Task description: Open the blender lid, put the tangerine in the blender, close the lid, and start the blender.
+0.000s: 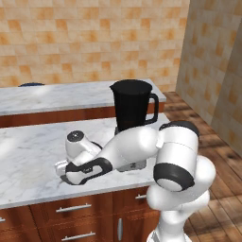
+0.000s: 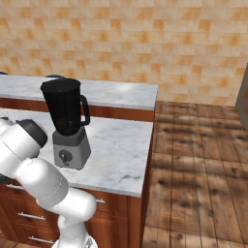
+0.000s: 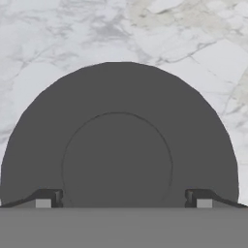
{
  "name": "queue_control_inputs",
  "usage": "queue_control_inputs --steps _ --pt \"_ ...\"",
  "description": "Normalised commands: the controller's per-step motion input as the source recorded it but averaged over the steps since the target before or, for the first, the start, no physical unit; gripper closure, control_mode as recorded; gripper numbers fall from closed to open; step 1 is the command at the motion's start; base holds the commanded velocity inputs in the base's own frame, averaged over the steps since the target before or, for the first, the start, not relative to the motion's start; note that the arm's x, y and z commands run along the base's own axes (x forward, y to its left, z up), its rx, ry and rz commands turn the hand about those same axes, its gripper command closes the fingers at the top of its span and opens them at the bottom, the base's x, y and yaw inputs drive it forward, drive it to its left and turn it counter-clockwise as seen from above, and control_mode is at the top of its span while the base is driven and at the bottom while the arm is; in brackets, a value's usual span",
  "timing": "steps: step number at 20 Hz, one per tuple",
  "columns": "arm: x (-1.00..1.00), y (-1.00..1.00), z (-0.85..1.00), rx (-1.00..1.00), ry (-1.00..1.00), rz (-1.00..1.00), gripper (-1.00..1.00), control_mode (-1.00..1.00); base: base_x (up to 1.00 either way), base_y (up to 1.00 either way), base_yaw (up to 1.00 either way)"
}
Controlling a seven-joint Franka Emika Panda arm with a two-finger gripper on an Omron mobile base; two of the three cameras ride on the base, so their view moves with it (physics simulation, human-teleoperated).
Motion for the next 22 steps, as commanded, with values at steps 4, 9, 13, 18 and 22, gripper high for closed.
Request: queue_control_inputs --steps 4,9,13,18,22 --pt "0.1 0.13 -0.01 0.0 0.0 -0.07 -1.0 -1.0 0.0 0.0 0.0" --pt "0.17 0.02 -0.13 0.0 0.0 -0.04 -1.0 -1.0 0.0 0.0 0.0" --pt "0.09 0.01 -0.28 0.0 0.0 -0.02 -1.0 -1.0 0.0 0.0 0.0" --pt "0.03 0.02 -0.52 0.0 0.0 -0.01 1.0 -1.0 0.0 0.0 0.0" --pt "0.0 -0.02 -0.34 0.02 -0.04 0.0 1.0 -1.0 0.0 0.0 0.0"
